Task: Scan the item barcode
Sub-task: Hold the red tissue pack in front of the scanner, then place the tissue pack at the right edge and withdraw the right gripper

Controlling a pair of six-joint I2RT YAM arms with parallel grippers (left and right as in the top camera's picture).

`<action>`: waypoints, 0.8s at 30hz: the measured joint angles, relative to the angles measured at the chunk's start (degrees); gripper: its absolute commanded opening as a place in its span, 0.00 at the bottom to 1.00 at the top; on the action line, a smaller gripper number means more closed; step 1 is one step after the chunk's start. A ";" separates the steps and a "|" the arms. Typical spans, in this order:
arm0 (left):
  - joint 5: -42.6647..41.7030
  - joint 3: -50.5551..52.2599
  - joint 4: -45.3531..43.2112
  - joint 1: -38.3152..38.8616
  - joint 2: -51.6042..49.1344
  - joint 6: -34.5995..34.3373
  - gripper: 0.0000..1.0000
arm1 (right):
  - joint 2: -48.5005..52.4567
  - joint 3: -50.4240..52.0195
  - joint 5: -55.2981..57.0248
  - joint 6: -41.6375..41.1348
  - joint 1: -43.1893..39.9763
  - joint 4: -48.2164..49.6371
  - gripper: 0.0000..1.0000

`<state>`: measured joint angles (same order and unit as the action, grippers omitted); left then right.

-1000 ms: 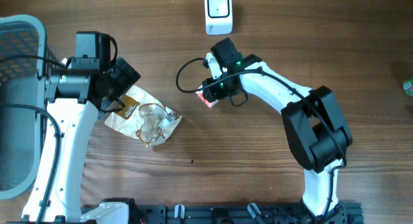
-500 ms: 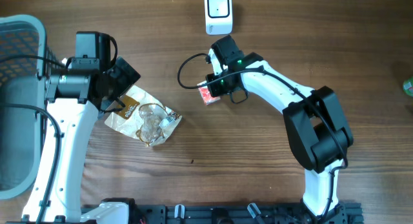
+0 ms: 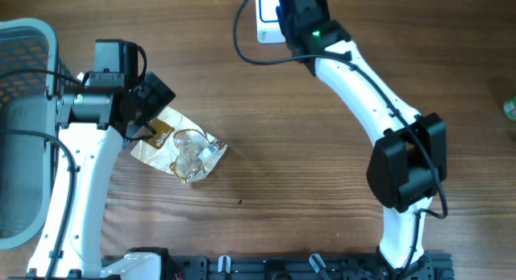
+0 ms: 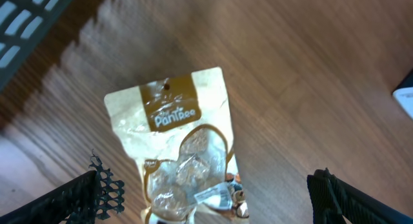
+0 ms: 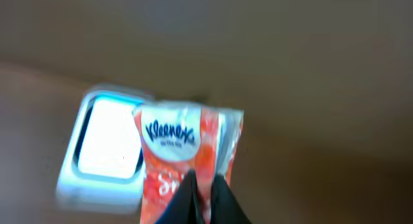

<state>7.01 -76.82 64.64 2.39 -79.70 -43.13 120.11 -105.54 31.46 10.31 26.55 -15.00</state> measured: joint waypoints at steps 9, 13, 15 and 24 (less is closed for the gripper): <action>0.00 0.00 -0.13 0.00 0.00 0.00 1.00 | 14.32 -0.55 4.17 40.83 0.87 25.03 0.05; -0.02 0.00 -0.11 0.00 0.00 0.00 1.00 | 14.69 -0.52 3.93 40.79 2.97 28.44 0.05; -0.02 0.00 -0.11 0.00 0.00 0.00 1.00 | 14.69 -0.52 3.89 39.87 4.13 28.68 0.05; -0.02 0.00 -0.11 0.00 0.00 0.00 1.00 | 14.69 -0.52 6.03 26.93 5.25 26.23 0.04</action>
<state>6.98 -76.82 64.53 2.39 -79.70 -43.13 134.80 -106.06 37.50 37.23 31.79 11.22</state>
